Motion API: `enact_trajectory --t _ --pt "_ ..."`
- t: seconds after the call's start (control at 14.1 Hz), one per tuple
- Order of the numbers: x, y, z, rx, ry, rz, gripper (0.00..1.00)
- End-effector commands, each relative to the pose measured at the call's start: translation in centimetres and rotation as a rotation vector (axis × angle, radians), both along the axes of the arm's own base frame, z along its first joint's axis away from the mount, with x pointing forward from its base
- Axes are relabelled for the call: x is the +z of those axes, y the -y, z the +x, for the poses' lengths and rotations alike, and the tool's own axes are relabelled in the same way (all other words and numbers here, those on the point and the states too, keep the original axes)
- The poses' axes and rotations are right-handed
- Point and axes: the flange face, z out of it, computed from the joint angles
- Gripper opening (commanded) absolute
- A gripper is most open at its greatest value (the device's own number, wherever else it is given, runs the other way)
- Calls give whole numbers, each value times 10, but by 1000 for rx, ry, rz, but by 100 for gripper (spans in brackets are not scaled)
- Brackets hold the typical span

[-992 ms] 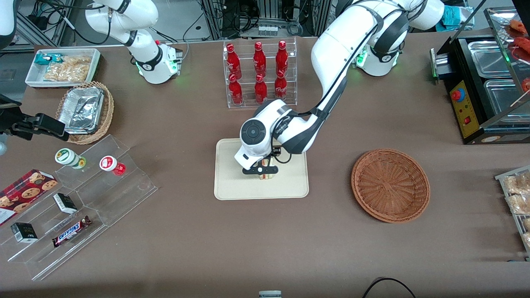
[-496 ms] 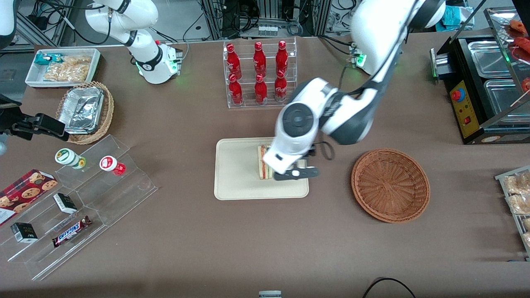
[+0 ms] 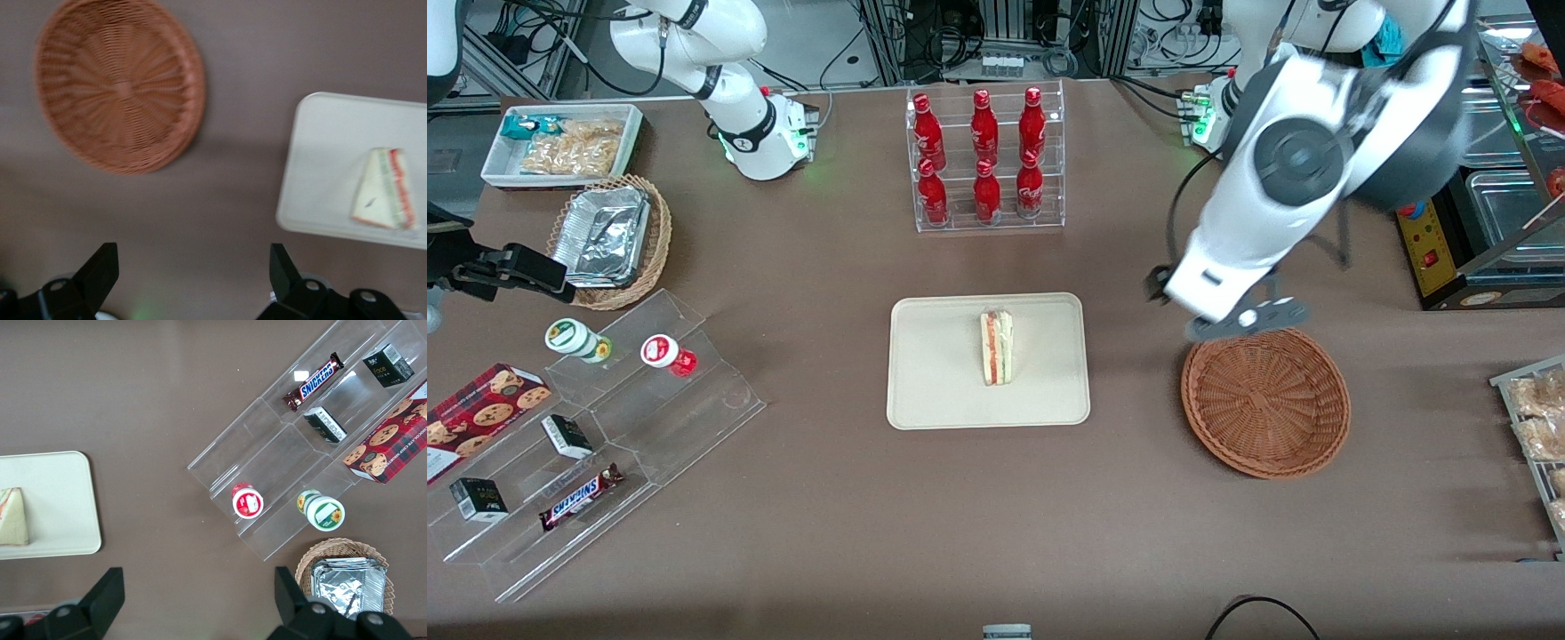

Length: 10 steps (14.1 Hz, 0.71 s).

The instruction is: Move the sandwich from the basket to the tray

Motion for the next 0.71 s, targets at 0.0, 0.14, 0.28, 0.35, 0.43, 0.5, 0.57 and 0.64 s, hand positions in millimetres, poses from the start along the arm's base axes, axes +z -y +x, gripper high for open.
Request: enact_trajectory --t 0.0,0.14,0.28,0.35,0.43,0.5,0.57,0.64 --pt "23 -65 -11 -55 -35 16 100" --pt "25 -95 -6 -81 -63 7 100" --pt "32 -111 -1 -72 -50 2 100" --pt "36 -120 1 -58 -43 2 100" --pt "38 -126 2 -46 -39 1 100" --pt "41 -129 1 -43 -33 0 100" --pt "43 -134 2 -50 -32 -3 100" --pt "48 -151 2 -64 -26 -12 100"
